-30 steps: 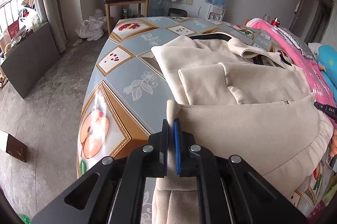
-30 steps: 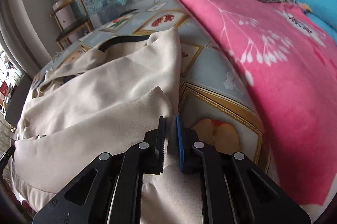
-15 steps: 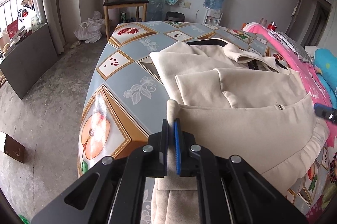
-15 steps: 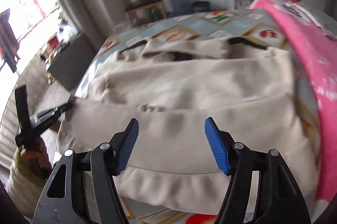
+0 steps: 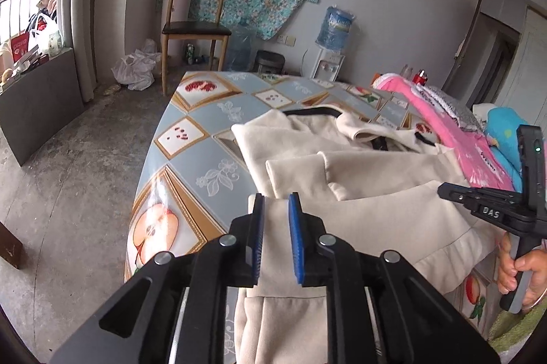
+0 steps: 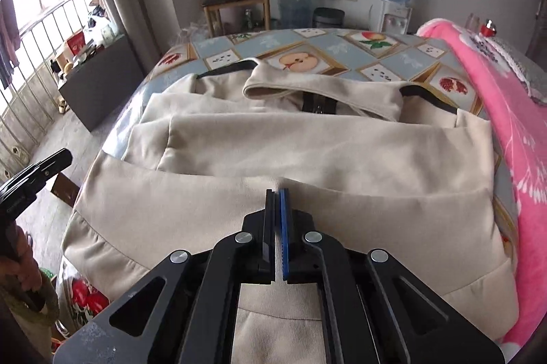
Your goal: Fold large clothes
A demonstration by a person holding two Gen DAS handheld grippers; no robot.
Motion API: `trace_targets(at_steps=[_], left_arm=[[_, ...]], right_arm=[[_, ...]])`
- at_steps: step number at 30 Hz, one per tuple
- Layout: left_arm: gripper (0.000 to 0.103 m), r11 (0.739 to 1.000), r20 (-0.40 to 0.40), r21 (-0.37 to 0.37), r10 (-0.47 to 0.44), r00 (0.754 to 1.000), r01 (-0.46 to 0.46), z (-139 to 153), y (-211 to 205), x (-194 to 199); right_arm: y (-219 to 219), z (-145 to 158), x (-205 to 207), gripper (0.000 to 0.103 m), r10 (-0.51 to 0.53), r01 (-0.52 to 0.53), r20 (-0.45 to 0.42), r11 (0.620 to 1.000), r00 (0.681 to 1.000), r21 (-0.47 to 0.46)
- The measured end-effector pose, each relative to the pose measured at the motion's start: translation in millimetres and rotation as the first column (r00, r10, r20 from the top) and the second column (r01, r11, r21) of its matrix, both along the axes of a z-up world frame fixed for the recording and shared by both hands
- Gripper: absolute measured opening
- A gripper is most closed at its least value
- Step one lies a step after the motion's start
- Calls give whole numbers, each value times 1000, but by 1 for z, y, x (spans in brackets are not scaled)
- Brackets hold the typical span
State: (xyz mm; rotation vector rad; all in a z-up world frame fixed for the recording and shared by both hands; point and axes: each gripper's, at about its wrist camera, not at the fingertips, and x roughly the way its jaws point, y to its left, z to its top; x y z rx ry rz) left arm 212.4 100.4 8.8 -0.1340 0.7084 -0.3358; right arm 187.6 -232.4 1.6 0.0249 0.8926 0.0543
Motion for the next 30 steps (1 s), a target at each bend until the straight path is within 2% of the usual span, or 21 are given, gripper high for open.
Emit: trace_targets(at_steps=[2,5,8,10,11,12,13,15,18,22,23,24,26,29,30], left_arm=[[14,1000,31,-2,-21,999,21,10,-7,-5],[14,994,15,7,-113,993,113,11,-34,-7],[14,971,-46,75,-224,973,227,-3,-80,-7],[14,951,-100,110,-280,955,290,-20,-108,-5],[14,943,-142,126,-289,947,307,-32,-120,-2],[14,942,-177,150,-273,945,301,-42,-127,1],[14,942,-200,167,-256,946,290,-51,-131,3],[14,946,-185,164,-250,950,280,-53,-130,0],[14,945,-196,164,-250,948,283,-54,-130,0],[14,944,-192,186,-236,952,272,-55,-133,-2],[14,943,-191,192,-235,953,271,-55,-134,-3],[14,942,-192,199,-235,953,272,-54,-134,-2],[14,941,-198,203,-231,952,271,-54,-134,0],[14,944,-212,189,-229,950,270,-53,-132,1],[14,944,-213,189,-229,950,271,-53,-132,1]], right_arm=[[-1,-11,8,3,-19,20,-17,1000,1000,8],[-3,-42,18,3,-46,47,-75,999,996,22],[-3,-40,17,5,-70,73,-66,997,995,35],[-5,-39,16,10,-69,72,-70,996,995,48],[-8,-37,14,16,-68,72,-70,996,995,57],[-12,-34,11,24,-73,78,-67,994,995,70],[-19,-28,5,24,-86,90,-53,993,995,82],[-39,-10,-11,24,-124,124,-2,988,992,93],[-75,2,-24,24,-202,202,21,979,979,36],[-135,-33,-14,25,-320,312,-97,946,942,-85],[-146,-35,-16,25,-306,303,-82,952,949,-43],[-153,-33,-18,25,-313,312,-90,950,945,-32],[-157,-20,-26,25,-387,382,-74,921,919,-74],[-147,-3,-50,29,-348,347,-57,938,936,-18],[-137,1,-59,36,-316,315,-50,949,948,-17]])
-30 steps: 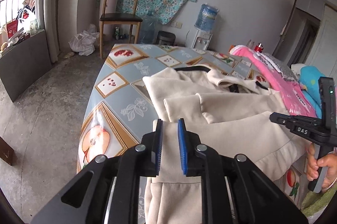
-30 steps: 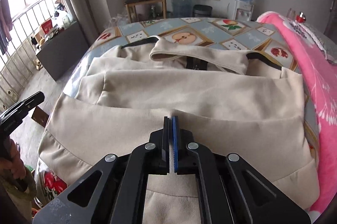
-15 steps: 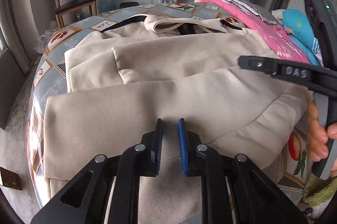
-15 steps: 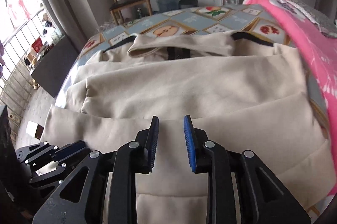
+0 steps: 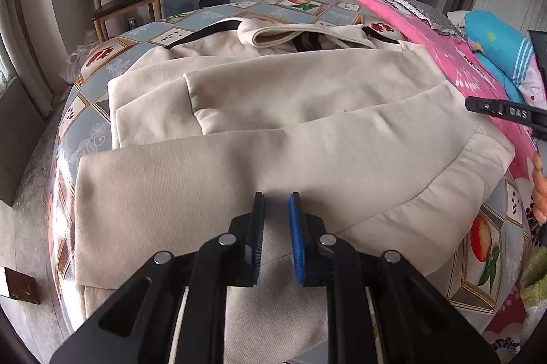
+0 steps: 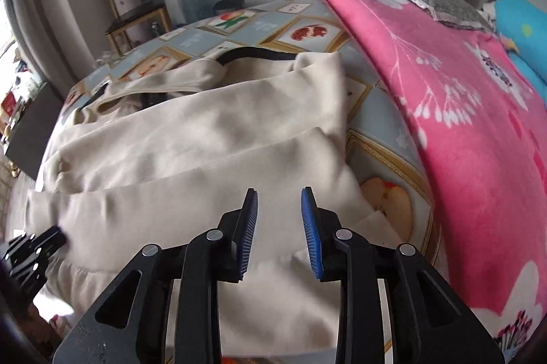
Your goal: Fold large clothes
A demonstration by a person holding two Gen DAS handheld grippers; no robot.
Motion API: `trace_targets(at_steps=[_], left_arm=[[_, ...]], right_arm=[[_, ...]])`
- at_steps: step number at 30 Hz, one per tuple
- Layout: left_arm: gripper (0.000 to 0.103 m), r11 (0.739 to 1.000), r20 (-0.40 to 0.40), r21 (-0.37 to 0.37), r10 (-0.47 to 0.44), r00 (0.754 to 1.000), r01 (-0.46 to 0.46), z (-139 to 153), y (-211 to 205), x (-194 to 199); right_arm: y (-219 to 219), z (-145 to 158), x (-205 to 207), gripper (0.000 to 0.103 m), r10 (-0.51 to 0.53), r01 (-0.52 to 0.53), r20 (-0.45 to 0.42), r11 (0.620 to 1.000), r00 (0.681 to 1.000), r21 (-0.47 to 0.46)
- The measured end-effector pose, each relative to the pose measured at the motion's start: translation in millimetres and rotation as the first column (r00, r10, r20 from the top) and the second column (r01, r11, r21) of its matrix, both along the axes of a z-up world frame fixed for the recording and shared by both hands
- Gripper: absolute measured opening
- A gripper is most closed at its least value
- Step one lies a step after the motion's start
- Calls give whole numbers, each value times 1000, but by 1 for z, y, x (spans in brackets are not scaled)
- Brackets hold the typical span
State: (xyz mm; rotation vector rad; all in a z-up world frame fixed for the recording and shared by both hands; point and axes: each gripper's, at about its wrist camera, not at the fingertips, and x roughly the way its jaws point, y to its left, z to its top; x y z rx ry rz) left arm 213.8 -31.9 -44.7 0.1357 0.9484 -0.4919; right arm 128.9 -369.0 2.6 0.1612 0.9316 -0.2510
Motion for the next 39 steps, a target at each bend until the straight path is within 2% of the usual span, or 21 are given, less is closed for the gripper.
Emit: trace_targets(at_steps=[2,4,6,9,10,12,13,17,20,22,24,26,30,32,34,37,39], left_arm=[[14,1000,-2,4,-2,1000,2,0,0,0],[14,1000,-5,14,-8,1000,8,1,-2,1],[14,1000,-6,27,-13,1000,13,1,-3,1],[14,999,-7,42,-22,1000,22,1,-5,1],[14,999,-3,48,-26,1000,26,1,-5,0],[14,998,-1,58,-30,1000,30,2,-6,0],[14,998,-5,57,-30,1000,31,2,-6,0],[14,998,-21,47,-32,999,33,2,-5,3],[14,998,-25,52,-41,999,42,3,-5,3],[14,997,-23,59,-46,999,48,3,-6,3],[14,997,-2,59,-51,999,51,9,-5,1],[14,996,51,72,-59,997,55,22,-5,-8],[14,988,105,26,-153,983,151,47,-10,-34],[14,979,73,19,-206,976,205,44,-22,-46],[14,974,33,57,-223,974,221,30,-37,-51],[14,975,-23,111,-191,981,193,3,-48,-49],[14,981,-12,84,-175,984,175,-4,-46,-49]], right_arm=[[26,5,-20,46,91,-90,20,995,996,-29],[42,-1,-35,48,134,-134,6,988,991,-72],[42,-17,-39,49,117,-119,-27,990,993,-75],[18,-50,-41,49,44,-44,-73,999,996,4],[14,-47,-45,49,39,-37,-53,999,998,30],[16,-36,-47,49,20,-18,-61,999,998,30],[19,-27,-50,49,27,-26,-34,999,999,32],[52,-1,-56,51,137,-144,75,985,988,100],[86,-6,-48,52,228,-235,85,969,970,78],[97,-26,-34,52,246,-248,29,965,969,86],[99,-48,-24,53,239,-236,-37,969,970,73],[98,-48,-29,53,241,-239,-26,969,970,66],[97,-49,-30,53,242,-240,-25,968,970,74],[98,-49,-30,53,242,-239,-26,968,970,73],[96,-48,-30,53,242,-239,-26,968,970,78],[94,-48,-28,53,239,-236,-30,967,970,95],[92,-45,-28,53,228,-224,-30,968,973,114]])
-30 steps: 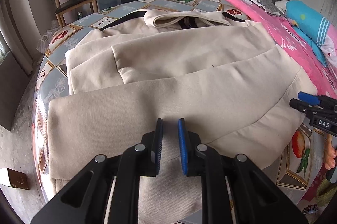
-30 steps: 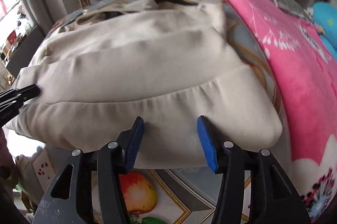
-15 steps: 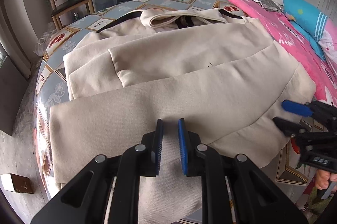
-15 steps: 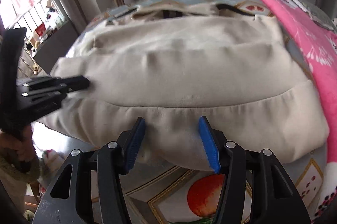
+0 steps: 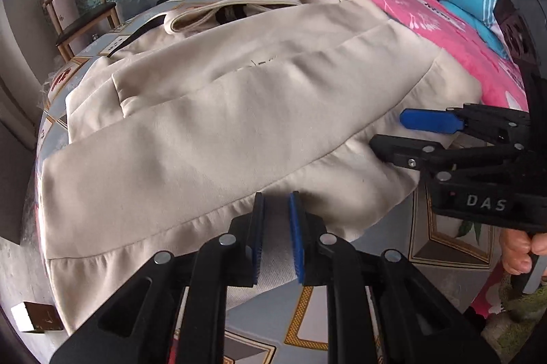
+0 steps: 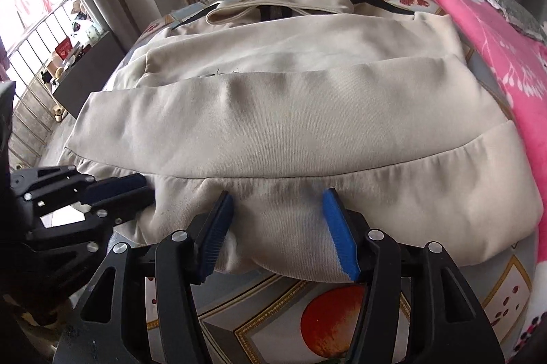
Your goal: Fold large clothes
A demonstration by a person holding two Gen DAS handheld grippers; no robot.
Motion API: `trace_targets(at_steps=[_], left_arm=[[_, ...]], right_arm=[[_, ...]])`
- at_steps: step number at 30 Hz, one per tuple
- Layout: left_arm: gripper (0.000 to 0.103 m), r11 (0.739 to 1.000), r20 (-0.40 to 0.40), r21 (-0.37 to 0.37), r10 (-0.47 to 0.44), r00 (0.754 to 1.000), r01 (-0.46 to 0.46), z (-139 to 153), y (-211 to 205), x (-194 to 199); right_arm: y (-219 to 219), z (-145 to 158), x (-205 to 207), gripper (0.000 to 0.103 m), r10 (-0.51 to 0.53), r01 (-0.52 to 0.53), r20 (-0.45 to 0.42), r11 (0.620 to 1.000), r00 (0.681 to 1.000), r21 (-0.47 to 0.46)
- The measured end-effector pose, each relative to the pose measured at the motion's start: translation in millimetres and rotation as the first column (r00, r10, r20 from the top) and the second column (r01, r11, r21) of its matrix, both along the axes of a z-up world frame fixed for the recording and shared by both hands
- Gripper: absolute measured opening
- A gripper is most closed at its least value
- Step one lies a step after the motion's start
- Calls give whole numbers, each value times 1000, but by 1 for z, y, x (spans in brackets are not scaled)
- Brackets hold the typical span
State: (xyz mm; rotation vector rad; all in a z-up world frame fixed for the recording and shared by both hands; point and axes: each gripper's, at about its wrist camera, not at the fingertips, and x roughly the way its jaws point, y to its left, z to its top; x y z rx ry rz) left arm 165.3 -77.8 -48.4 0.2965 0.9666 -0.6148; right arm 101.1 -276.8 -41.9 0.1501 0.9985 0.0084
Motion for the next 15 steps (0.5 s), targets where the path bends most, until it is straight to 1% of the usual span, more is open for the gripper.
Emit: trace_targets(at_steps=[3,5,7,8,9,10,11,12,13,14,15], left_arm=[[14,1000,-8,-18,4,1000,-4,-1,3,1],[14,999,-17,-28,28,999,-28,2,6,1],[14,997,-22,-45,69,997,-70,9,13,2],[15,994,-29,-57,96,995,-97,13,17,3],[18,989,-38,-66,129,991,-131,17,23,4],[26,983,-45,-64,168,985,-171,20,28,6],[31,976,-52,-55,209,977,-211,23,32,8],[37,966,-57,-41,252,966,-255,24,37,11],[40,958,-60,-31,284,957,-286,24,40,13],[41,949,-67,-24,312,948,-314,23,43,15],[45,943,-73,-15,330,941,-332,21,46,17]], right_arm=[[0,11,-5,54,-7,7,21,1000,1000,10],[2,20,-9,55,9,-10,49,1000,999,17],[7,26,-11,58,29,-30,69,1000,997,9],[10,28,-12,62,37,-38,77,999,996,11],[12,29,-13,67,44,-46,86,999,995,15],[15,28,-13,69,56,-57,93,998,994,16],[18,26,-13,69,64,-65,92,998,994,7],[21,22,-11,69,68,-67,81,998,994,-10],[23,16,-8,70,71,-69,65,997,995,-27],[24,8,-6,76,73,-71,53,997,996,-33],[23,2,-5,81,67,-66,44,997,997,-39]])
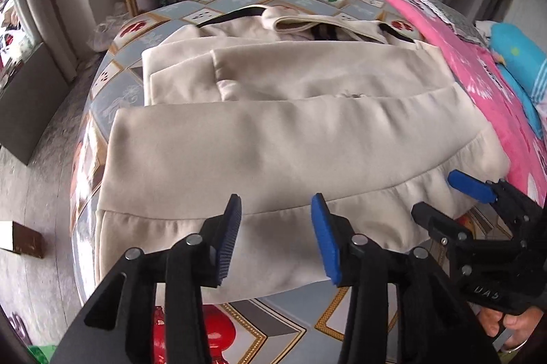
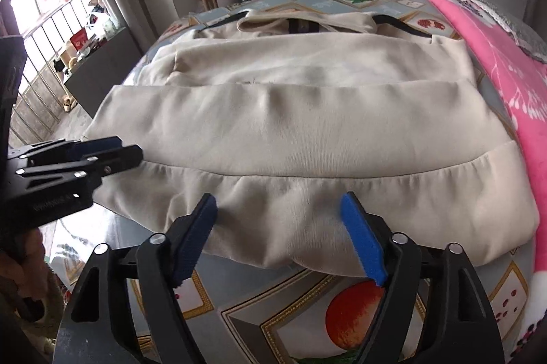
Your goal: Fold large clothes
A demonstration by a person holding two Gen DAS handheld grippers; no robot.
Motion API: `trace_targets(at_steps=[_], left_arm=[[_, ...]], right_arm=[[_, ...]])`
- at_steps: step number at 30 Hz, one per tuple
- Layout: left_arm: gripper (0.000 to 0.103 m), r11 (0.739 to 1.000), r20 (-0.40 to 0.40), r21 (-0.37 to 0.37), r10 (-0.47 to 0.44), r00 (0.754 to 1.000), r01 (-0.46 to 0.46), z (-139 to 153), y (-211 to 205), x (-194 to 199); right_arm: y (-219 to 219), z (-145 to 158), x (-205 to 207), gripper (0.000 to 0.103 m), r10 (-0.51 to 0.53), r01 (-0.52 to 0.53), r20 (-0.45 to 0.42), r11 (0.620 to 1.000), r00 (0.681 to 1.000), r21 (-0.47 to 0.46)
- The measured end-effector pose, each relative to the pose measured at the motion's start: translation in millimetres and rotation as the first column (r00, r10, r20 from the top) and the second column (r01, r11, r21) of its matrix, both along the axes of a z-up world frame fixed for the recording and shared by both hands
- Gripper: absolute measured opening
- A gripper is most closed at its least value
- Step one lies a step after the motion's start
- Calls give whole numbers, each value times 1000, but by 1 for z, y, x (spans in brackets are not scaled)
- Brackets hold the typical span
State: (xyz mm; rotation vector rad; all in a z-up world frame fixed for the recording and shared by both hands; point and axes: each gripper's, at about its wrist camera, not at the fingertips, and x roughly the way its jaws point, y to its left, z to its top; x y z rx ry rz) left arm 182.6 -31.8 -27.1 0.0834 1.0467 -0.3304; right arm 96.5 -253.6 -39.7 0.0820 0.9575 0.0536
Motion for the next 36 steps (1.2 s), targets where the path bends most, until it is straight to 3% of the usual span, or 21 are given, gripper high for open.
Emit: trace_targets(at_steps=[5,10,16,23,29,36], left_arm=[[54,999,-24,30,34,999,-34,-10,4,1],[62,998,-8,53,17,1000,-17,-12,-1,-2],[65,998,-5,56,11,1000,-10,-15,-3,0],[68,998,1,63,4,1000,-4,-16,-5,0],[69,998,0,64,4,1000,-3,-16,-6,0],[70,997,0,72,7,1000,-7,-16,-8,1]], right_arm=[[-3,-1,1,83,-32,32,-30,999,999,4],[4,19,-9,83,-12,11,28,1000,1000,29],[22,-12,2,85,-13,10,-44,997,999,-81],[14,8,-2,85,-30,28,-32,998,999,-52],[-17,33,-9,86,-124,128,41,985,991,-113],[-64,2,-8,86,-262,255,-25,954,965,-156]])
